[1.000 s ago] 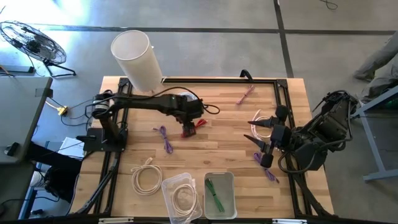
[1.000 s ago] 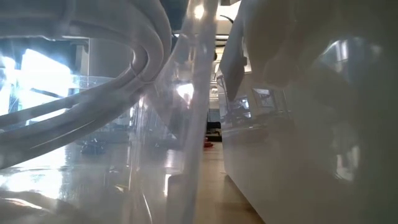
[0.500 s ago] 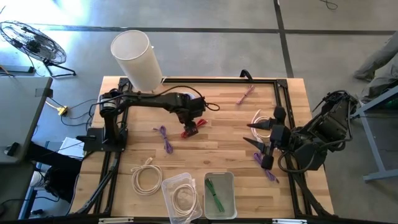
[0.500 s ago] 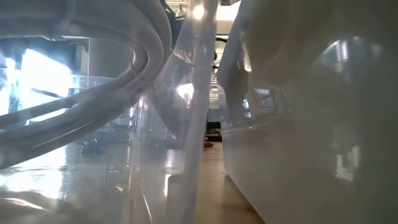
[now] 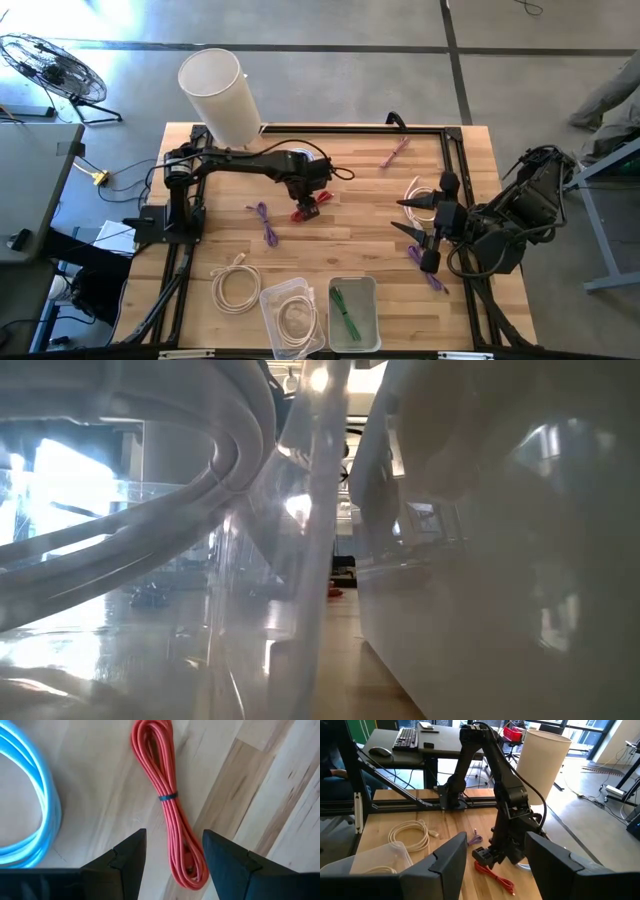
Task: Pick & Place USB Port
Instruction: Put the red USB cable into the white bin
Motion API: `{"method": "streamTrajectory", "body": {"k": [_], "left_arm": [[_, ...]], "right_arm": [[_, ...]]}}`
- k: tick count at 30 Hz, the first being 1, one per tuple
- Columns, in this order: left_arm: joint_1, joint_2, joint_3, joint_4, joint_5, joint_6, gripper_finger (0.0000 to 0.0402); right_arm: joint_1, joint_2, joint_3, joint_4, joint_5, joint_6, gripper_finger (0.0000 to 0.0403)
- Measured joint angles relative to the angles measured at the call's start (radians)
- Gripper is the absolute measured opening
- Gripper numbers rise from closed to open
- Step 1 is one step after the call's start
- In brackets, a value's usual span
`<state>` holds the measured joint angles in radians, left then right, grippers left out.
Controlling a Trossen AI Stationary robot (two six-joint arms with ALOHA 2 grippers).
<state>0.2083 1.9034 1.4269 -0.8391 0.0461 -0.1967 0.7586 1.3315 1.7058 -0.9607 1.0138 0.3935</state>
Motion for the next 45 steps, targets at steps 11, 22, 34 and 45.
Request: {"method": "streamTrajectory", "body": {"k": [11,22,34,45], "left_arm": [[-0.021,0.000,0.000,0.000,-0.005,0.000,0.0190],[-0.022,0.000,0.000,0.001,-0.014,0.000,0.0190],[-0.034,0.055,0.002,0.000,-0.003,-0.001,0.0190],[-0.041,0.153,0.006,-0.007,0.007,0.067,0.0183]], "right_arm": [[0.000,0.000,0.000,0.000,0.000,0.002,0.0192],[0.000,0.000,0.000,0.001,0.000,0.018,0.0192],[0.000,0.000,0.000,0.002,-0.014,0.036,0.0192],[0.000,0.000,0.000,0.007,-0.022,0.036,0.0192]]}}
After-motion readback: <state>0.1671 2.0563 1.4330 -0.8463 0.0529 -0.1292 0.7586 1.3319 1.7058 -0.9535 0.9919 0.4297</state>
